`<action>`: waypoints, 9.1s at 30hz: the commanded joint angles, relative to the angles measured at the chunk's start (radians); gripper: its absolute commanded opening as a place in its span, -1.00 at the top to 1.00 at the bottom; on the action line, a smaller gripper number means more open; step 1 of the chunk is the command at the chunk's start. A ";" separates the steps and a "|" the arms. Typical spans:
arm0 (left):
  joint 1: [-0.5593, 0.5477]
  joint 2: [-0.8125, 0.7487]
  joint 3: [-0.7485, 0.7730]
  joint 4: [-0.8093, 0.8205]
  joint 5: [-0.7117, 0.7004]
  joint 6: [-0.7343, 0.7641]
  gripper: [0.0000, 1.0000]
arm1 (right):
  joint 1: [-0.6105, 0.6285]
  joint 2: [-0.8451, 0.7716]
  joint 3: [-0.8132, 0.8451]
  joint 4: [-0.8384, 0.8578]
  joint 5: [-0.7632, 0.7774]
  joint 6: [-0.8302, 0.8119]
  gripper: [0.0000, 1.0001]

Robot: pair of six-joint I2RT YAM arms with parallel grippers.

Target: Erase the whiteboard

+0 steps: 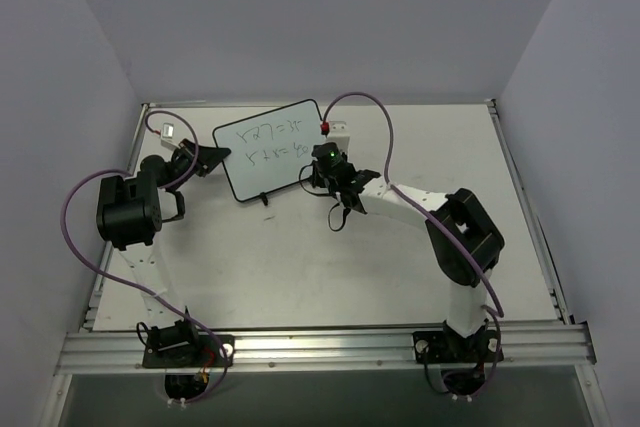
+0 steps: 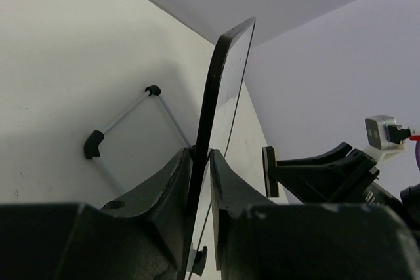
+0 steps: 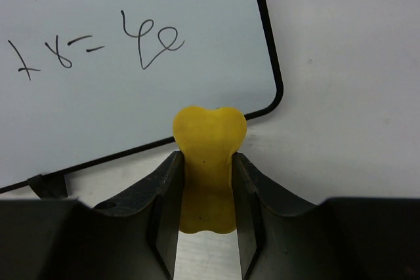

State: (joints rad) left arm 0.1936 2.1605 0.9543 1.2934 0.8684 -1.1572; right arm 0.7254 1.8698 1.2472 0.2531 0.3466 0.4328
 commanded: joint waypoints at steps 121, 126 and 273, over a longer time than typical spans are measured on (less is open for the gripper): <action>-0.033 -0.018 -0.032 0.291 0.029 0.120 0.95 | -0.074 0.304 0.167 0.321 -0.084 -0.123 1.00; -0.034 -0.018 -0.032 0.291 0.030 0.120 0.95 | 0.014 0.330 0.251 0.295 -0.084 -0.143 1.00; -0.049 -0.028 -0.032 0.290 0.049 0.140 0.95 | -0.127 0.471 0.530 0.144 -0.073 -0.239 1.00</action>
State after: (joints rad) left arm 0.1501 2.1525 0.9279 1.3552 0.9035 -1.0649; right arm 0.6090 2.3299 1.7725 0.5072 0.2535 0.2184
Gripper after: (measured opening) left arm 0.149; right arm 0.283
